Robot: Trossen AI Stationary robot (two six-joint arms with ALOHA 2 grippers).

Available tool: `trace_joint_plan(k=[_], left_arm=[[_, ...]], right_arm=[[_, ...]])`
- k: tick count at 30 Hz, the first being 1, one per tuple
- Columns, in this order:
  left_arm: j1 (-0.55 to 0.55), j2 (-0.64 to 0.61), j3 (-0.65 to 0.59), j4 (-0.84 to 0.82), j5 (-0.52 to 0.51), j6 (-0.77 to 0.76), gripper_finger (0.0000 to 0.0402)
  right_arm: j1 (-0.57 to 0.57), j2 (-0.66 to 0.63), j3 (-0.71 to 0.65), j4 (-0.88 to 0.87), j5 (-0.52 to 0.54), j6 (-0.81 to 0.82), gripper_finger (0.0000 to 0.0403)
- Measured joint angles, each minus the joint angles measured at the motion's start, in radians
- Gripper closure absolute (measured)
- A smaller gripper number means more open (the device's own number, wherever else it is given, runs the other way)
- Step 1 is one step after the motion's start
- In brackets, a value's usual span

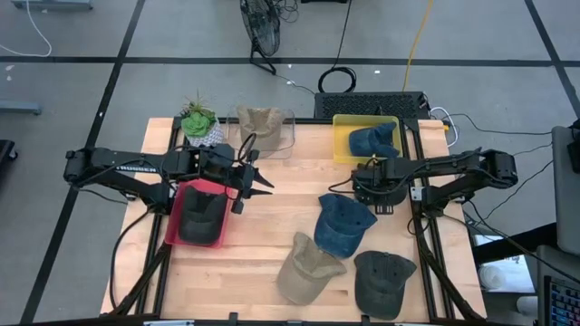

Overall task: Pick & Place hat
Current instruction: Put the top black cap into the red bin

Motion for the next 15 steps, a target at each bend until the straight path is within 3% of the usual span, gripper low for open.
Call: trace_joint_plan(k=[2, 10, 15], left_arm=[[0.000, 0.000, 0.000, -0.008, -0.010, -0.003, 0.0305], [0.000, 0.000, 0.000, -0.010, -0.015, -0.004, 0.0305], [0.000, -0.015, 0.000, -0.014, -0.015, -0.005, 0.0305]], right_arm=[[0.000, -0.005, 0.018, -0.017, 0.021, 0.013, 0.0395], [0.000, -0.062, 0.149, -0.188, 0.093, 0.208, 0.0401], [0.011, -0.099, 0.231, -0.007, -0.037, 0.299, 0.0402]])
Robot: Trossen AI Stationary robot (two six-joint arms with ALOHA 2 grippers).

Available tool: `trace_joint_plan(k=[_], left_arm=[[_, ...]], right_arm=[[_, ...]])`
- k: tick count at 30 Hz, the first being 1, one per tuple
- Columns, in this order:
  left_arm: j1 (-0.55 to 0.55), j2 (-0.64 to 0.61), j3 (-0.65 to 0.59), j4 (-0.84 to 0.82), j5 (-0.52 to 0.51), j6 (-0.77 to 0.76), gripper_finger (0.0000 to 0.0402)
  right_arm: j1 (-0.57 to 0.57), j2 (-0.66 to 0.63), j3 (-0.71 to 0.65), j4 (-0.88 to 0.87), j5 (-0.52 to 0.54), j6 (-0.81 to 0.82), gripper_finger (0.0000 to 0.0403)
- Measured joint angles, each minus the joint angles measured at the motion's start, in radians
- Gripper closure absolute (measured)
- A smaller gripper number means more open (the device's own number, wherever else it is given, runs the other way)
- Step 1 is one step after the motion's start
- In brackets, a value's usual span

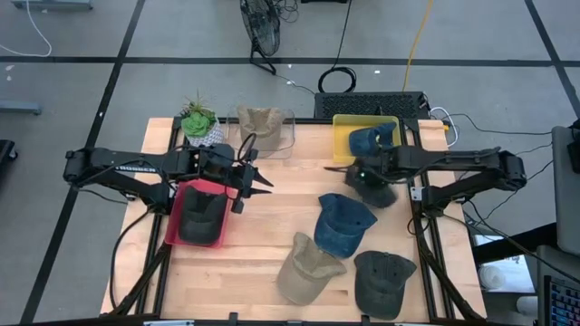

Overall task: Pick & Place hat
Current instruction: Put the top black cap into the red bin

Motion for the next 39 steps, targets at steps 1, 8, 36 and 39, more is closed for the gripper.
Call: trace_joint_plan(k=[1, 8, 36, 39], left_arm=[[0.000, -0.006, 0.000, 0.005, 0.001, -0.002, 0.0305], [-0.026, -0.105, 0.001, -0.038, 0.001, -0.007, 0.0305], [-0.106, -0.308, 0.001, -0.279, -0.070, -0.077, 0.0305], [-0.106, -0.308, 0.001, -0.291, -0.099, -0.087, 0.0305]], right_arm=[[0.009, -0.001, 0.011, 0.055, -0.032, 0.003, 0.0402], [0.081, 0.014, 0.056, 0.412, -0.128, -0.022, 0.0403], [0.035, 0.500, 0.056, 1.182, -0.182, -0.035, 0.0403], [0.035, 0.558, 0.056, 1.276, -0.183, -0.039, 0.0403]])
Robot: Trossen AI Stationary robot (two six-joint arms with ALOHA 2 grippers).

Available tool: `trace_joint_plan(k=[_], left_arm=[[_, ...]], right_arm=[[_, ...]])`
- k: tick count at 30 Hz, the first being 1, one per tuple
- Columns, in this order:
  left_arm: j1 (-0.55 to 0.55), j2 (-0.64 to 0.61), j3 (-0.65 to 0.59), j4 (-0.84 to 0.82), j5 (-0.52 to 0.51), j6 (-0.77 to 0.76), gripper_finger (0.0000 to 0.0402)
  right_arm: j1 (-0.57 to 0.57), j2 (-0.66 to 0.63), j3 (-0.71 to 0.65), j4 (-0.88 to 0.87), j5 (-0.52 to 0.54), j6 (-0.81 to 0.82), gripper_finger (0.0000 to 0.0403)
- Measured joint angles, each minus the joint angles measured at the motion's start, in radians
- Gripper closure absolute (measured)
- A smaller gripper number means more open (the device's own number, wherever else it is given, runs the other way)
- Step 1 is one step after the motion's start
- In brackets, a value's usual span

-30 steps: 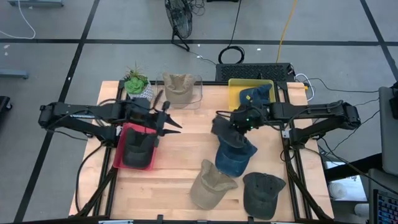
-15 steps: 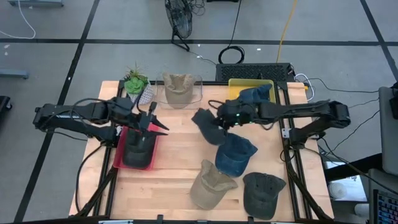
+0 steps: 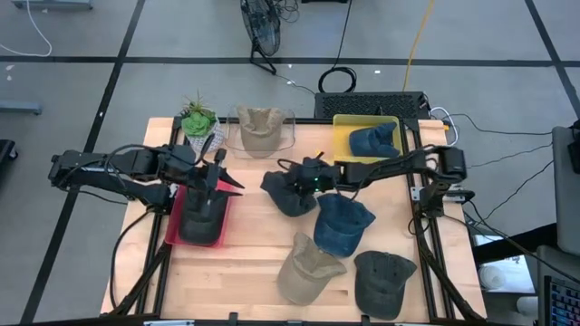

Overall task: Pick & Place hat
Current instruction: Put the top black cap into the red bin

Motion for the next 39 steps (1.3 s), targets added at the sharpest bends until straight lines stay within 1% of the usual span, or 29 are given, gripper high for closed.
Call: trace_joint_plan(k=[4, 8, 11, 14, 17, 19, 22, 24, 29, 32, 35, 39], left_arm=[[0.000, 0.000, 0.000, -0.011, -0.026, 0.001, 0.0305], [0.000, 0.000, 0.000, -0.017, -0.052, 0.032, 0.0305], [0.000, 0.011, 0.000, -0.026, -0.061, 0.036, 0.0305], [0.001, 0.026, 0.000, -0.031, -0.061, 0.035, 0.0305], [0.001, 0.044, 0.000, -0.040, -0.061, 0.035, 0.0305], [0.001, 0.053, 0.000, -0.052, -0.062, 0.035, 0.0305], [0.001, 0.060, 0.000, -0.077, -0.082, 0.039, 0.0305], [0.003, 0.065, 0.000, -0.079, -0.086, 0.040, 0.0305], [0.003, 0.065, 0.000, -0.077, -0.086, 0.044, 0.0305], [0.003, 0.066, 0.000, -0.066, -0.086, 0.043, 0.0305], [0.004, 0.066, 0.000, -0.058, -0.086, 0.043, 0.0305], [0.003, 0.066, 0.000, -0.063, -0.086, 0.043, 0.0305]], right_arm=[[-0.002, 0.055, 0.000, 0.120, 0.000, -0.002, 0.0403], [-0.002, 0.073, 0.000, 0.143, 0.002, -0.073, 0.0391], [-0.002, 0.072, 0.000, 0.140, 0.003, -0.120, 0.0364], [-0.002, 0.063, 0.000, 0.129, 0.003, -0.194, 0.0329], [-0.002, 0.040, 0.000, 0.094, 0.003, -0.338, 0.0297], [-0.002, 0.019, 0.000, 0.030, 0.003, -0.452, 0.0286], [-0.007, -0.003, 0.000, -0.045, 0.003, -0.576, 0.0286], [-0.013, -0.010, 0.000, -0.072, 0.003, -0.615, 0.0295], [-0.043, 0.004, 0.000, -0.120, -0.023, -0.634, 0.0321], [-0.059, 0.021, -0.001, -0.100, -0.027, -0.630, 0.0326], [-0.069, 0.035, -0.001, -0.081, -0.078, -0.639, 0.0319], [-0.068, 0.046, -0.002, -0.091, -0.101, -0.645, 0.0290]])
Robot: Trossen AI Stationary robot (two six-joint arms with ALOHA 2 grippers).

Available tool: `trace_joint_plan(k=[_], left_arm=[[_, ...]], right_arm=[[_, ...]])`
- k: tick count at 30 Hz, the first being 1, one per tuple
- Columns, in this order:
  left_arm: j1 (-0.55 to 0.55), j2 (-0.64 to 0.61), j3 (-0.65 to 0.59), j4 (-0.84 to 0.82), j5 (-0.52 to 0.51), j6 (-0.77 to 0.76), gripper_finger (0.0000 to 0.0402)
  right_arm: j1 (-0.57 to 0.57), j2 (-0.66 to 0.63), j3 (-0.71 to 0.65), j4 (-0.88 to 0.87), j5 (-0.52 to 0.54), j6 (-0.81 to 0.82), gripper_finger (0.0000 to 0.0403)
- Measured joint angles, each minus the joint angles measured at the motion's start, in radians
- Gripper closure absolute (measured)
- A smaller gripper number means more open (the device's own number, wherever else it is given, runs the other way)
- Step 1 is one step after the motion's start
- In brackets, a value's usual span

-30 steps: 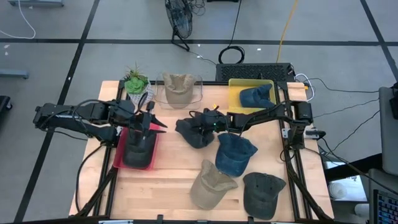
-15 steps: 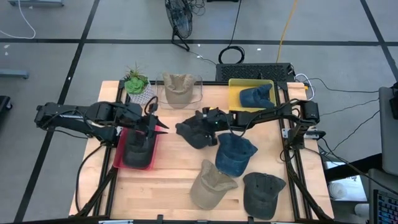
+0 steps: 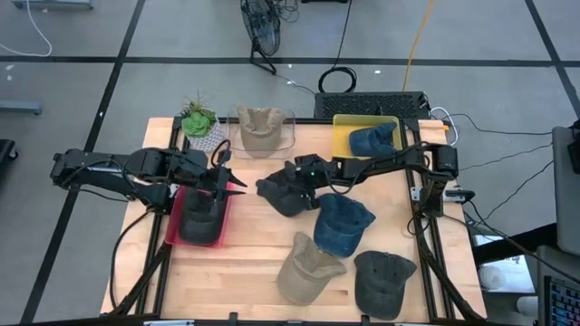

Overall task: Pick & Place hat
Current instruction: Put the top black cap into the red bin

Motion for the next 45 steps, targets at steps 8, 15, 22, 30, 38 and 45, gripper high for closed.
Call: trace_joint_plan(k=[8, 15, 22, 30, 38, 45], left_arm=[[0.000, 0.000, 0.000, 0.000, 0.000, 0.000, 0.0305], [0.000, 0.000, 0.000, 0.000, 0.000, 0.001, 0.0305], [0.000, 0.000, 0.000, 0.000, 0.000, 0.000, 0.0305], [0.000, 0.000, 0.000, 0.000, 0.000, -0.003, 0.0305], [0.000, 0.000, 0.000, 0.026, 0.001, -0.023, 0.0305], [-0.003, 0.000, 0.000, 0.099, 0.001, -0.043, 0.0305]], right_arm=[[-0.011, -0.001, -0.015, 0.029, -0.003, 0.069, 0.0267], [-0.011, -0.003, -0.066, 0.096, -0.004, 0.112, 0.0339], [-0.009, -0.005, -0.129, 0.193, 0.001, 0.276, 0.0392], [0.062, -0.003, -0.143, 0.421, 0.066, 0.503, 0.0400], [0.142, -0.003, -0.143, 0.389, 0.105, 0.496, 0.0402], [0.153, -0.003, -0.143, 0.406, 0.112, 0.487, 0.0387]])
